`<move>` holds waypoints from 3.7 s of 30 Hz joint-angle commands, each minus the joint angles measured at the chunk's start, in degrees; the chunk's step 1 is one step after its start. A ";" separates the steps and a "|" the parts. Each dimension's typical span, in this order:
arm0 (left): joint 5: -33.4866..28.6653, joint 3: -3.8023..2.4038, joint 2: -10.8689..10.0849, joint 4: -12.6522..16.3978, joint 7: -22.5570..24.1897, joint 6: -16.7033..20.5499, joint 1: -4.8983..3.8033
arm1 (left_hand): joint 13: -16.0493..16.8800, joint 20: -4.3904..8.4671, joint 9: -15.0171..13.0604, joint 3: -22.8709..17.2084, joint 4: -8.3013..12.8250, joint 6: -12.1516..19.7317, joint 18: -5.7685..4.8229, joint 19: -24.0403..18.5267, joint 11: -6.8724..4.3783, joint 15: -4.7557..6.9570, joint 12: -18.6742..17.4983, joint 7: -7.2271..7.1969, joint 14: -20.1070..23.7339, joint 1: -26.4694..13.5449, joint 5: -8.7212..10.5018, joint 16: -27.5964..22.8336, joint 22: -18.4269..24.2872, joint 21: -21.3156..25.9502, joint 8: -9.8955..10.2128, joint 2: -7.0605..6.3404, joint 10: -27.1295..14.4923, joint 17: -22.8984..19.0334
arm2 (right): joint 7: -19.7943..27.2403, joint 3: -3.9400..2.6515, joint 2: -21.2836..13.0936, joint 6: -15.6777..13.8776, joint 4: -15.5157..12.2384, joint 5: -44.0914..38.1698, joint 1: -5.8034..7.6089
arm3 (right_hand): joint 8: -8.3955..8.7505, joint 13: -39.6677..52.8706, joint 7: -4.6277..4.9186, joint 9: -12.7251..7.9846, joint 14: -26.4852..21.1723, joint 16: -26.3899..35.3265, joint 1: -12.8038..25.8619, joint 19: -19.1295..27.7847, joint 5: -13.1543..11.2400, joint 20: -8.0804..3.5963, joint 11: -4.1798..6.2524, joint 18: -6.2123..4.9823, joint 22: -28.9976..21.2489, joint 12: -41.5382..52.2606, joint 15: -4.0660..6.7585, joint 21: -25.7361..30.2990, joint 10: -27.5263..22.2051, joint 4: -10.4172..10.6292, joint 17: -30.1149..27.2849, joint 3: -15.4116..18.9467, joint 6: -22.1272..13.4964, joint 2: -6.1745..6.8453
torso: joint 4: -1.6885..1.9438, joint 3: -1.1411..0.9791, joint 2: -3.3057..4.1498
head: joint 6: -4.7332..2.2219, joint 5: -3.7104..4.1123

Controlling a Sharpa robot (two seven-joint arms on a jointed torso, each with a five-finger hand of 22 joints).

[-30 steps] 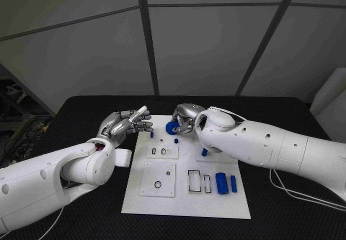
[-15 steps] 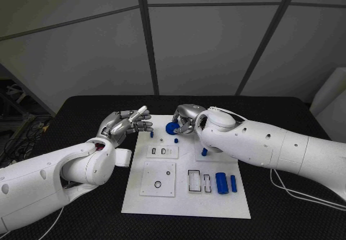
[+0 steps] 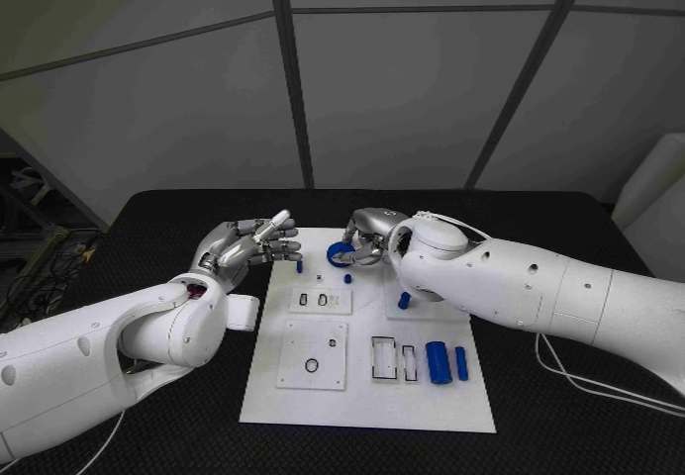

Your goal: Assemble the parts on the task board

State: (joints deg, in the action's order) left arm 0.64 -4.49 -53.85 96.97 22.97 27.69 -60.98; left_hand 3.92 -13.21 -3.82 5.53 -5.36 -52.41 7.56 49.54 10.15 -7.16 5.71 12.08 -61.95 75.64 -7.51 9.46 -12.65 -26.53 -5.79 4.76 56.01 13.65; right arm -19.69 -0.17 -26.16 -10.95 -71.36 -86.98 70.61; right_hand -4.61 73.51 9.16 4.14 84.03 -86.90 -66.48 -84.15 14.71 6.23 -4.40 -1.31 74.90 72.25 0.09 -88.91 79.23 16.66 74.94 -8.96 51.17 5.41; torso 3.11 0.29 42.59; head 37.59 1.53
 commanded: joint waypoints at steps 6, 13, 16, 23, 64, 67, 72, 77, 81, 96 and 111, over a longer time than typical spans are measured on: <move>0.44 -0.05 -0.17 0.06 0.13 -0.42 -0.09 | -0.10 -0.09 0.05 -0.05 0.23 -0.08 2.73 -0.46 -0.08 -0.08 -0.33 0.44 0.35 0.24 -0.04 -0.20 -0.09 -0.36 0.36 0.10 -0.50 0.09 | 3.65 -0.01 -2.98 -8.62 -2.76 1.89 0.10 | -0.76 1.41 -0.04 0.12 4.88 -0.64 -1.13 -5.54 2.15 0.33 0.22 1.21 14.72 1.61 -0.19 -0.91 1.33 -0.63 9.82 -0.83 1.99 -0.37 | -0.07 -0.07 -0.09 | -0.10 -0.04; 0.44 -0.04 -0.36 -0.06 0.16 -0.37 -0.08 | -0.11 -0.11 0.06 -0.02 0.17 -0.03 2.72 -0.52 -0.04 -0.11 -0.40 0.49 0.39 0.12 -0.05 -0.27 -0.10 -0.37 0.42 0.16 -0.58 0.15 | 13.24 -0.04 -8.93 -17.64 -7.51 8.28 0.08 | -0.10 1.40 0.06 -0.14 4.71 -0.33 -5.19 -5.12 4.04 0.33 0.20 1.08 14.22 1.40 -0.20 -0.67 1.10 -2.52 9.20 -2.43 1.82 -0.06 | -0.32 -0.24 -0.17 | -0.52 -0.02; 0.44 -0.04 -0.38 -0.14 0.17 -0.38 -0.08 | -0.11 -0.11 0.06 -0.02 0.17 -0.03 2.72 -0.52 -0.04 -0.11 -0.40 0.49 0.39 0.12 -0.05 -0.27 -0.10 -0.37 0.42 0.16 -0.58 0.15 | 15.11 -0.04 -11.33 -18.17 -8.97 10.63 0.08 | -0.04 1.37 0.03 -0.13 4.70 -0.32 -6.12 -5.10 3.97 0.32 0.24 1.07 14.20 1.32 -0.18 -0.66 1.04 -3.07 9.20 -2.64 2.00 0.33 | -0.47 -0.34 -0.27 | -0.70 0.01; 0.44 -0.04 -0.43 -0.27 0.19 -0.37 -0.07 | -0.11 -0.12 0.06 -0.02 0.18 -0.03 2.72 -0.54 -0.03 -0.12 -0.41 0.49 0.39 0.11 -0.06 -0.29 -0.10 -0.37 0.43 0.17 -0.59 0.16 | 19.41 -0.08 -19.80 -13.55 -11.22 16.61 0.10 | 0.62 0.54 -0.25 -0.29 4.53 0.07 -10.64 -4.32 1.54 0.09 0.52 0.83 13.27 0.18 0.08 -0.19 0.35 -6.25 8.52 -2.21 1.63 3.05 | -1.17 -0.65 -0.61 | -0.90 0.31; 0.44 -0.03 0.24 -0.88 0.23 -0.43 0.07 | -0.09 -0.14 0.05 -0.02 0.26 -0.07 2.72 -0.60 -0.04 -0.14 -0.41 0.44 0.43 0.17 -0.07 -0.36 -0.12 -0.38 0.43 0.16 -0.56 0.22 | 21.29 -0.02 -24.40 -3.65 -3.71 17.63 -1.46 | -0.29 0.34 -0.05 0.08 4.54 0.13 -15.06 -3.93 2.67 0.11 0.39 0.71 12.83 -0.14 0.01 0.09 0.23 -7.07 8.61 0.62 0.79 2.57 | -1.28 -0.59 -0.58 | -0.59 1.85; 0.44 -0.03 0.25 -0.91 0.22 -0.42 0.08 | -0.09 -0.14 0.05 -0.02 0.26 -0.07 2.72 -0.60 -0.04 -0.14 -0.41 0.44 0.43 0.17 -0.07 -0.36 -0.12 -0.38 0.43 0.16 -0.56 0.22 | 21.24 -0.02 -24.37 -3.35 -3.55 17.64 -1.53 | -0.29 0.35 -0.05 0.08 4.54 0.13 -15.06 -3.94 2.68 0.11 0.39 0.71 12.83 -0.13 0.01 0.08 0.23 -7.06 8.61 0.63 0.81 2.57 | -1.27 -0.55 -0.56 | -0.47 1.93; 0.44 -0.03 0.25 -0.97 0.21 -0.41 0.08 | -0.09 -0.14 0.05 -0.02 0.26 -0.07 2.72 -0.60 -0.04 -0.14 -0.41 0.44 0.43 0.17 -0.07 -0.36 -0.12 -0.38 0.43 0.16 -0.56 0.22 | 21.18 -0.02 -24.26 -2.84 -3.43 17.64 -1.83 | -0.43 0.42 -0.02 0.12 4.54 0.13 -14.97 -3.95 2.73 0.12 0.36 0.72 12.85 -0.05 -0.02 0.07 0.29 -6.96 8.62 0.74 1.08 2.50 | -1.31 -0.57 -0.52 | -0.35 1.96; 0.44 -0.03 0.27 -1.02 0.20 -0.40 0.09 | -0.09 -0.14 0.05 -0.02 0.26 -0.07 2.72 -0.60 -0.04 -0.14 -0.41 0.44 0.43 0.17 -0.07 -0.36 -0.12 -0.38 0.43 0.16 -0.56 0.22 | 21.20 -0.01 -24.14 -2.64 -3.27 17.64 -2.06 | -0.55 0.44 0.00 0.15 4.54 0.14 -14.93 -3.97 2.75 0.13 0.35 0.72 12.87 -0.03 -0.03 0.06 0.31 -6.91 8.61 0.81 1.30 2.44 | -1.23 -0.57 -0.58 | -0.20 2.10; 0.44 -0.03 0.26 -1.07 0.19 -0.37 0.09 | -0.09 -0.14 0.05 -0.02 0.26 -0.07 2.72 -0.60 -0.04 -0.14 -0.41 0.44 0.43 0.17 -0.07 -0.36 -0.12 -0.38 0.43 0.16 -0.56 0.22 | 21.23 -0.01 -24.16 -2.64 -3.14 17.64 -2.12 | -0.68 0.51 0.01 0.18 4.56 0.11 -14.89 -4.00 2.77 0.14 0.35 0.73 12.90 0.06 -0.04 0.05 0.37 -6.84 8.67 0.87 1.56 2.34 | -1.23 -0.53 -0.59 | -0.14 2.14; 0.44 -0.03 0.31 -1.19 0.16 -0.31 0.11 | -0.09 -0.14 0.05 -0.02 0.26 -0.07 2.72 -0.60 -0.04 -0.14 -0.41 0.44 0.43 0.17 -0.07 -0.36 -0.12 -0.38 0.43 0.16 -0.56 0.22 | 21.13 -0.01 -23.54 -1.96 -2.09 17.64 -2.21 | -1.52 1.27 -0.16 0.35 4.64 -0.05 -15.26 -4.33 2.85 0.11 0.49 0.83 13.30 0.94 0.05 -0.15 0.97 -6.89 9.00 0.87 3.44 1.44 | -1.23 -0.54 -0.61 | 0.17 2.30; 0.44 -0.03 0.32 -1.28 0.00 -0.36 0.11 | -0.08 -0.16 0.03 -0.02 0.33 -0.12 2.72 -0.69 -0.05 -0.15 -0.43 0.44 0.47 0.18 -0.06 -0.47 -0.14 -0.40 0.46 0.19 -0.52 0.32 | 21.17 0.00 -22.80 -1.21 -1.55 17.59 -2.61 | -2.07 1.65 -0.40 0.40 4.69 -0.16 -15.74 -4.57 2.65 -0.04 0.72 0.91 13.58 1.36 0.23 -0.29 1.28 -7.22 9.23 0.61 4.97 0.79 | -1.21 -0.58 -0.63 | 0.62 2.05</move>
State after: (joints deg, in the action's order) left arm 0.65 -4.48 -53.57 95.67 22.80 27.71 -60.82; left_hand 3.88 -13.42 -3.82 5.52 -5.36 -52.41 7.57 49.33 9.95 -7.37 5.43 12.08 -61.75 75.64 -7.51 9.11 -12.70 -26.53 -5.60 4.76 55.82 13.93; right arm 1.25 -0.16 -49.00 -12.85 -72.91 -69.48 67.91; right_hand -6.47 74.95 8.87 4.48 84.03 -87.01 -82.32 -84.16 17.16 6.23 -3.57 -0.42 74.91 73.38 0.09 -89.17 80.04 9.72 74.91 -8.25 55.73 6.89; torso 1.89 -0.28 41.95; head 38.18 3.60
